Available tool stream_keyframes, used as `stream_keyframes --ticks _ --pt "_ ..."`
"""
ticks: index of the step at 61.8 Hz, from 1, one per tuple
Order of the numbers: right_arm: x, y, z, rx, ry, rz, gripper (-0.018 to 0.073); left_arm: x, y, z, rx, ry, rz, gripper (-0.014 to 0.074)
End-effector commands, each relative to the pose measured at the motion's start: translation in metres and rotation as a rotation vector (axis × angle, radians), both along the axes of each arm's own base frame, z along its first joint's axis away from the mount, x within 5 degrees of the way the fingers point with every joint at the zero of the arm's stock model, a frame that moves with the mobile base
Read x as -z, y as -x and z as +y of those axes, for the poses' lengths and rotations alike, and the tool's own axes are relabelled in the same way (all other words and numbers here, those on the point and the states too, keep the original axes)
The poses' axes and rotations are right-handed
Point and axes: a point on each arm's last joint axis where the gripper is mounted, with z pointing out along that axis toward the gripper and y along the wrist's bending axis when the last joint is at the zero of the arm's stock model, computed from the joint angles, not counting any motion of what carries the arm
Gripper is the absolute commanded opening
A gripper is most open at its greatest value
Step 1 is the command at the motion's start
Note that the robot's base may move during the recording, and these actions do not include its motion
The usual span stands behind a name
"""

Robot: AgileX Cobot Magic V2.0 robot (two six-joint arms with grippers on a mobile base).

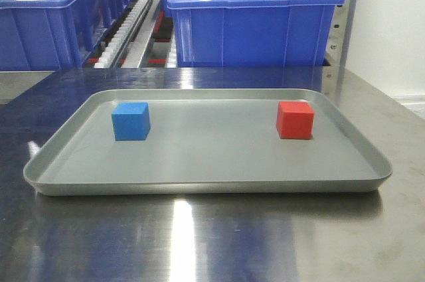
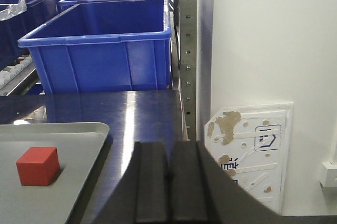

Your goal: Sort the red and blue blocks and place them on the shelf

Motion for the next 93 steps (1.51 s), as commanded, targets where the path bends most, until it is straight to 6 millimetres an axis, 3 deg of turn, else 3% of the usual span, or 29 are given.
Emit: stream_keyframes --ticks 1,45,58,68,84,93 --pt "-0.017 0.004 -0.001 0.011 0.011 -0.122 0.0057 0.0 0.001 0.001 -0.006 0.018 -0.073 0.0124" --pt "-0.019 0.004 0.0 0.009 0.015 -0.12 0.0057 0.0 0.001 0.001 -0.006 0.018 -0.073 0.0124" --pt "-0.049 0.015 0.0 0.0 0.022 0.023 0.0057 0.0 0.001 0.001 -0.006 0.018 -0.073 0.0124" --pt "-0.068 0.023 0.0 0.001 0.061 0.019 0.0057 0.0 0.001 0.001 -0.006 0.018 -0.073 0.0124" --pt "-0.082 0.027 0.002 -0.009 0.214 0.01 0.0057 0.0 0.001 0.001 -0.006 0.018 -0.073 0.0124" --pt "-0.087 0.018 0.004 -0.041 0.19 0.052 0.0057 0.0 0.001 0.001 -0.006 0.018 -0.073 0.0124"
